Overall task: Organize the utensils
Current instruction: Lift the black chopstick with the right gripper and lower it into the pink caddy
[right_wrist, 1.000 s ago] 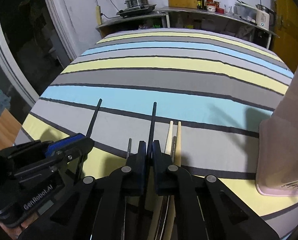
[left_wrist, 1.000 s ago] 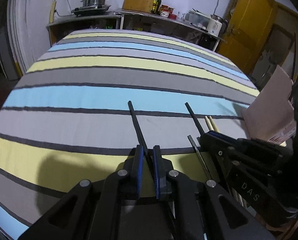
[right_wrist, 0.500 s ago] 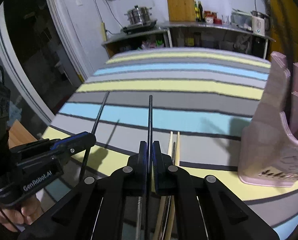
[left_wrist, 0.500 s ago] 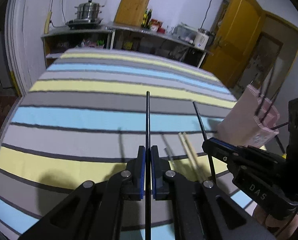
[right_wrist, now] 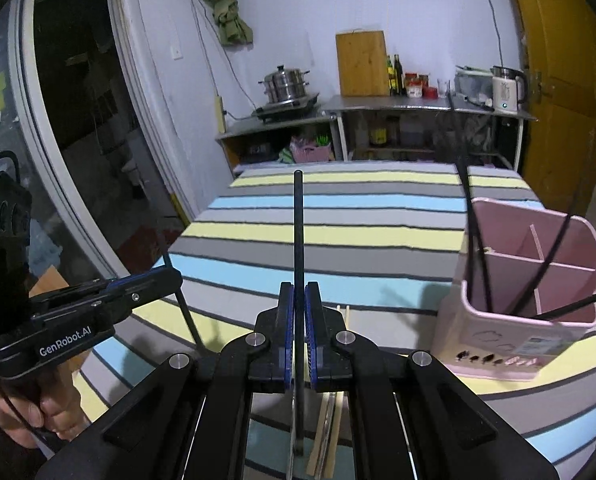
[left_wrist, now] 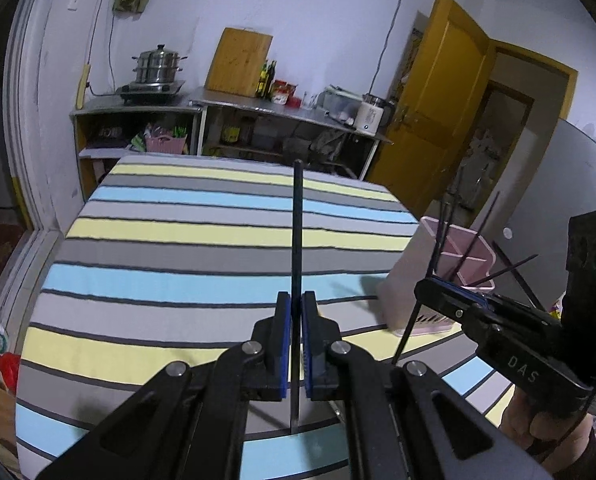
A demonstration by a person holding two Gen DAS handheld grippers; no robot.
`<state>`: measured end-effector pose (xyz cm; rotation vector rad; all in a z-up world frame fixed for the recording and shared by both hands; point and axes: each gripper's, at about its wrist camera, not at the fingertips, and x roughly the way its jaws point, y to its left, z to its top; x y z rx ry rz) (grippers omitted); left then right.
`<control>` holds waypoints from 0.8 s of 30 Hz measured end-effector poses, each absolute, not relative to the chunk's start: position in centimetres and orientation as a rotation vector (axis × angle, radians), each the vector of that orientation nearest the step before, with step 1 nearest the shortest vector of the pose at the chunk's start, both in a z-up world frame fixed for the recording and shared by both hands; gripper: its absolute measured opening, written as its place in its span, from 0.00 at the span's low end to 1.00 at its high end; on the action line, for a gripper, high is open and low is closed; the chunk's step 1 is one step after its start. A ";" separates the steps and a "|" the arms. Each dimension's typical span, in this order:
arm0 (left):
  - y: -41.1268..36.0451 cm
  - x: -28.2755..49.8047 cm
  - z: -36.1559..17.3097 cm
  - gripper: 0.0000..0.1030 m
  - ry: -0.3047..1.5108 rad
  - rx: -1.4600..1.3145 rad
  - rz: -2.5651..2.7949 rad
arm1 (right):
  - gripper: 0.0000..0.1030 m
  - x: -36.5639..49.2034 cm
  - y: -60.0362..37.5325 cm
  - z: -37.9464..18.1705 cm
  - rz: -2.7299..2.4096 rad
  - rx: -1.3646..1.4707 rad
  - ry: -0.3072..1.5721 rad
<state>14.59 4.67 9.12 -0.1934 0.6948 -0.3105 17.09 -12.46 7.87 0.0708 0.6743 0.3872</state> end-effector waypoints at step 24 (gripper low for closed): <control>-2.8 15.4 14.8 0.05 0.645 -0.170 -0.518 | 0.05 12.7 -19.6 12.9 0.269 0.135 0.560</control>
